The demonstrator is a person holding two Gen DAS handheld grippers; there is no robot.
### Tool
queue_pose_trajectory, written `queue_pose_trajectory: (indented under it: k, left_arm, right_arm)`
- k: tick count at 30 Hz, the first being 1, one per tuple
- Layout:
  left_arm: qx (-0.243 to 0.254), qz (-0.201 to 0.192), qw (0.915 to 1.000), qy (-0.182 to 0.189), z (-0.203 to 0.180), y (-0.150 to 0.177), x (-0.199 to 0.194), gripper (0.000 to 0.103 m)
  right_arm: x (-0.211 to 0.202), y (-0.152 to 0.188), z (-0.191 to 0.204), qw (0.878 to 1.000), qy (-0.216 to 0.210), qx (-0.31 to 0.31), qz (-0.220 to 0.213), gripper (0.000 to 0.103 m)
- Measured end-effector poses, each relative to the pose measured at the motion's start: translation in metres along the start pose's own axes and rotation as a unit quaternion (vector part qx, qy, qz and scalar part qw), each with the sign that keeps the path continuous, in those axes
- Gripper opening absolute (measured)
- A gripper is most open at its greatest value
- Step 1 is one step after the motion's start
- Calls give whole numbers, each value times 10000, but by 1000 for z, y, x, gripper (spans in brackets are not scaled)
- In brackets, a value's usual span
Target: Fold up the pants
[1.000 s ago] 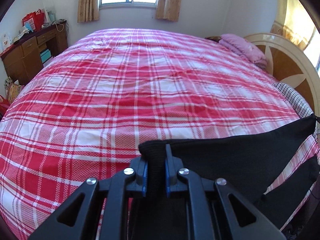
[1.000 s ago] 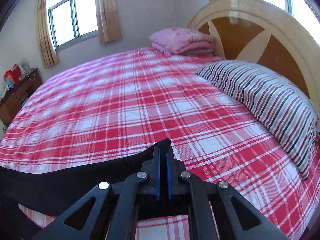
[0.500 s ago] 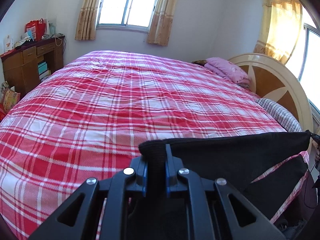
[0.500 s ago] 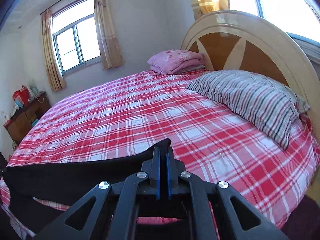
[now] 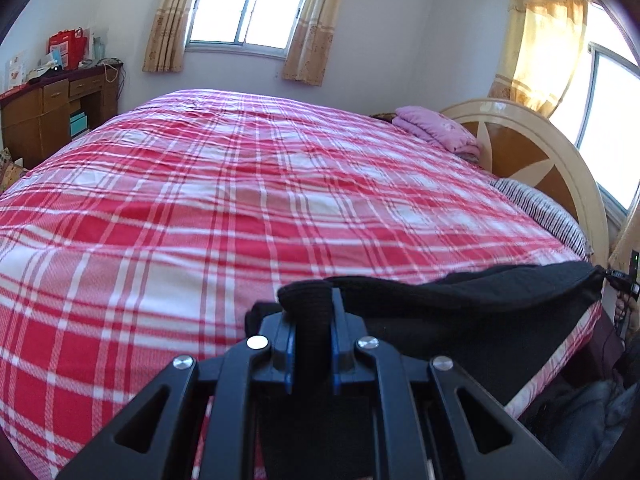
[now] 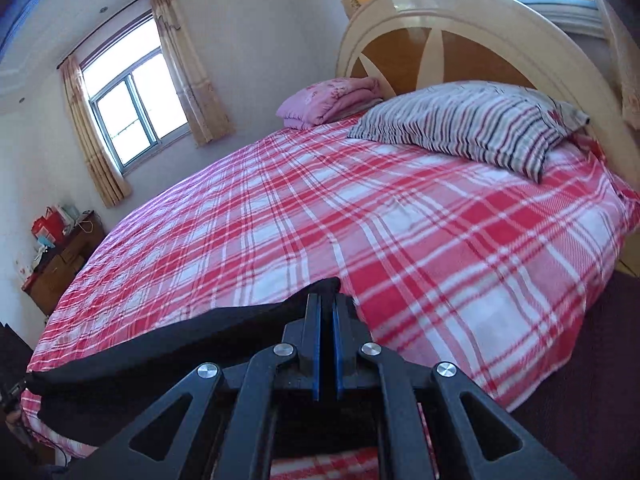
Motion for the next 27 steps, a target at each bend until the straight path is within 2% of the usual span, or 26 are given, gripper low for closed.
queue_pose_trajectory:
  k: [9,12,15,16,19,21,22,27]
  left_arm:
    - [350,94,9993,-9,-4,39,-9,16]
    - [404,33,9991,-93,1,44,-16,25]
    - [454,-14,9987,-229,9,42,-23,40]
    - [478,-33,9985,-277,12,42,-26,48]
    - [551,-41,9980,-315,20,48,-37,54]
    - [592,-26,9974,-405,28,52,-43,57]
    - [593,-45,9970,-487,33,54,-47,57]
    - [184,-134,9966,-796,67,51,-61,57]
  right_arm:
    - [12,12,-20,9994,179,269,135,5]
    - [13,16,-23,9992,221,295,165,5]
    - [10,21,-25,9989,217,371,167,5]
    - [9,21,-26,9989,195,407,158,8]
    - [1,21,-24,9987,267,408,127,15]
    - [-6,18,-23,9986,415,317,37,28]
    - [-10,17,-24,9983,497,319,-16,37]
    - [-28,2,-10,9966,667,266,-403,40]
Point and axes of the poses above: each gripper's, at about its wrist camera, not at the fingertips, and x roughly the way its jaws point, z to its left, y to its underside, the point moved 9 cm from there along x, roughly the way its jaws point, and after that the axes turned 7 degrees about -y, right-handed, at the moved point
